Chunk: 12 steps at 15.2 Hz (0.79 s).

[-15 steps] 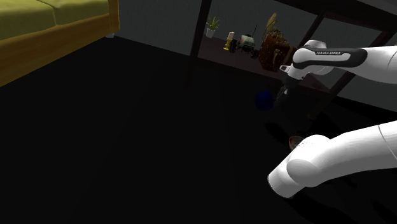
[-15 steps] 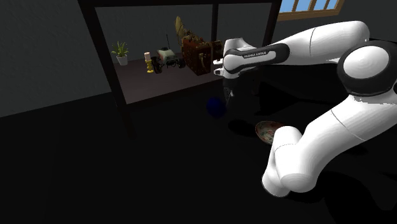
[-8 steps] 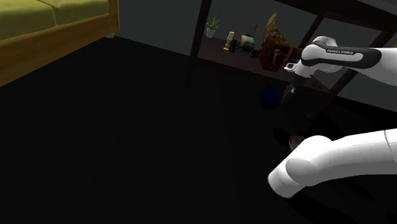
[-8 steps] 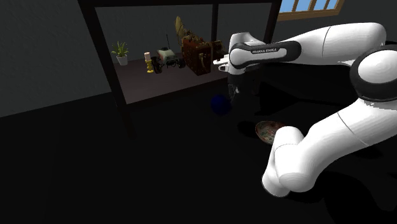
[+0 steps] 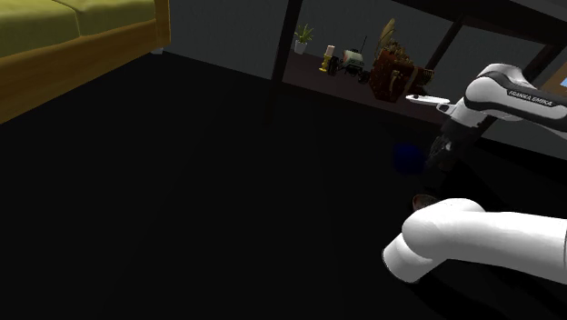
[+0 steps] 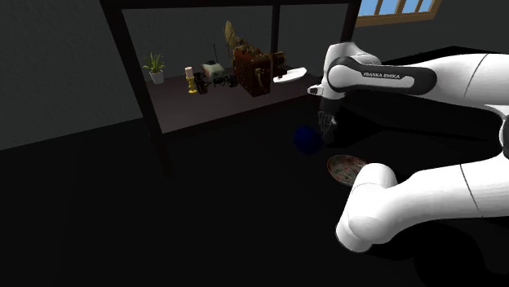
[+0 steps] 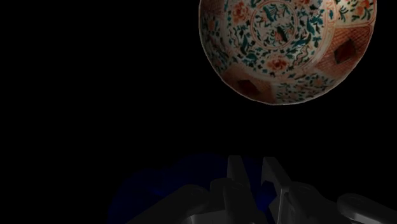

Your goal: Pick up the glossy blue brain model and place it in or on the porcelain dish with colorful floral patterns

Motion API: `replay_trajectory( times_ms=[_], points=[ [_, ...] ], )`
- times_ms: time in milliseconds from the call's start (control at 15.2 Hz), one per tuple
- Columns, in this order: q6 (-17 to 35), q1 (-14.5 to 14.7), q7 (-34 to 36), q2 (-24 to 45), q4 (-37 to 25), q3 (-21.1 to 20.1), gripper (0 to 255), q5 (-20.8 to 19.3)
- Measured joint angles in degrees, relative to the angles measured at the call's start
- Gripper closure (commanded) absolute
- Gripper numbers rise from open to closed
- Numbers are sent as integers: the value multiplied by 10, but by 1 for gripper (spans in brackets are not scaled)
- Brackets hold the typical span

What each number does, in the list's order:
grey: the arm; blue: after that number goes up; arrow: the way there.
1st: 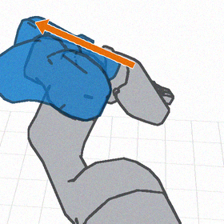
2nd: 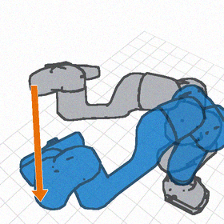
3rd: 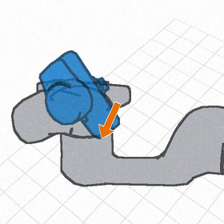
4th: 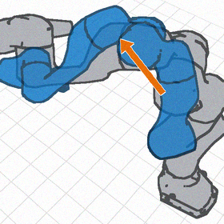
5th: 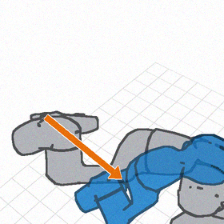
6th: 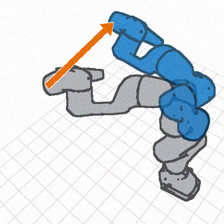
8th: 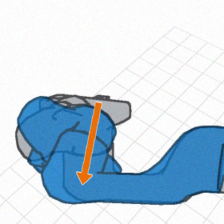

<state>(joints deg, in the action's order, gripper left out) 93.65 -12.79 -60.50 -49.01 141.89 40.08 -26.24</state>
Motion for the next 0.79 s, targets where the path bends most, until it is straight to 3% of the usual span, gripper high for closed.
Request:
replay_trajectory(
  times_ms=[792],
  points=[
    [-129,-157,-129,-180,46,14,255,-95]
  ],
)
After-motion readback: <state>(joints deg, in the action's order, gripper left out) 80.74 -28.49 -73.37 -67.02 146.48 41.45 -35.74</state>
